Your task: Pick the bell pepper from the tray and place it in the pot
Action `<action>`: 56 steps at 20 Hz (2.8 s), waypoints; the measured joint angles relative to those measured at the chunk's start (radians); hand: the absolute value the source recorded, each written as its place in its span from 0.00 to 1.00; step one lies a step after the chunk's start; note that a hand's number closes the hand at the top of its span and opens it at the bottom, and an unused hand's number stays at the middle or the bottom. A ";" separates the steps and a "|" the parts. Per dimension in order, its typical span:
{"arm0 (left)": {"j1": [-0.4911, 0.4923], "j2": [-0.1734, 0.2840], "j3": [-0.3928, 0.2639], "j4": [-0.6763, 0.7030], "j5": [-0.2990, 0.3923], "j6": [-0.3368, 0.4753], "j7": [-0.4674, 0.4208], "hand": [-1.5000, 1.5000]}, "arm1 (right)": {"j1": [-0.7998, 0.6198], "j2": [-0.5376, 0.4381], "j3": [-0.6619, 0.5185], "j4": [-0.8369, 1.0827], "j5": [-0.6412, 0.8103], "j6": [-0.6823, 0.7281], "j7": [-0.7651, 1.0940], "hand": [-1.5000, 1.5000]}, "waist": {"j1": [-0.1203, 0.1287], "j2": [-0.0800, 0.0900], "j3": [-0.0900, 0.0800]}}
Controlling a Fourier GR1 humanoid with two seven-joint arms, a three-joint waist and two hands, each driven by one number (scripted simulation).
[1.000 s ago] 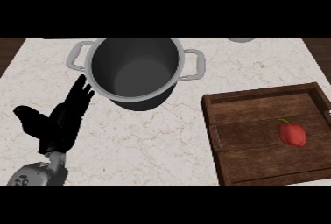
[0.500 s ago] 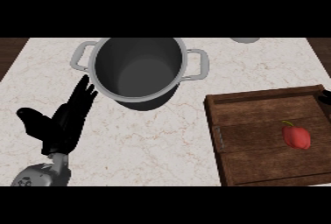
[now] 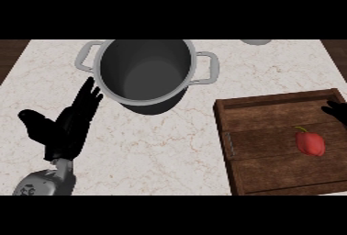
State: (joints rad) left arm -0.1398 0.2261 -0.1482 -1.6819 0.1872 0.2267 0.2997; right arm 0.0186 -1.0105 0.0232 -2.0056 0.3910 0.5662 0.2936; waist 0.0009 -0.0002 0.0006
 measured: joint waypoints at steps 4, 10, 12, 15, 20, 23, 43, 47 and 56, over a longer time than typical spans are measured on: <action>0.031 -0.018 0.003 0.018 -0.020 -0.017 -0.038 0.50 | 0.011 0.083 0.008 -0.015 0.067 0.000 -0.002 0.00 | -0.001 0.000 0.000; 0.011 -0.029 0.032 0.017 -0.031 -0.042 -0.007 0.50 | -0.037 0.197 0.024 -0.024 0.131 0.060 0.040 0.00 | 0.000 0.000 -0.001; -0.004 -0.030 0.046 0.019 -0.029 -0.052 0.007 0.50 | -0.040 0.225 0.029 -0.007 0.167 0.062 0.041 0.00 | -0.001 0.000 -0.001; 0.007 -0.032 0.059 0.000 -0.028 -0.064 0.017 0.50 | -0.047 0.267 0.035 -0.002 0.211 0.079 0.068 0.00 | 0.000 0.000 -0.001; 0.037 -0.051 0.052 -0.028 -0.052 -0.066 0.015 0.50 | -0.061 0.313 0.068 0.074 0.329 0.058 0.057 0.00 | 0.002 0.000 -0.001; 0.027 -0.056 0.066 -0.020 -0.049 -0.080 0.023 0.50 | -0.073 0.329 0.069 0.136 0.381 0.041 0.017 0.00 | 0.001 0.000 -0.001; 0.037 -0.101 0.101 -0.016 -0.095 -0.125 0.010 0.50 | -0.161 0.451 0.116 0.396 0.670 0.043 -0.065 1.00 | 0.000 0.000 -0.001; 0.033 -0.100 0.101 -0.028 -0.102 -0.127 0.029 0.50 | -0.169 0.446 0.105 0.433 0.648 -0.003 -0.179 1.00 | 0.001 0.000 0.000; -0.008 -0.126 0.111 -0.010 -0.126 -0.119 0.047 0.50 | -0.171 0.467 0.076 0.455 0.698 -0.071 -0.293 1.00 | -0.001 0.000 -0.001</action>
State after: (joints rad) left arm -0.1476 0.1006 -0.0375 -1.6922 0.0611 0.1072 0.3463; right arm -0.1521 -0.5439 0.0988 -1.5508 1.0886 0.4949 0.0005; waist 0.0002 -0.0006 0.0000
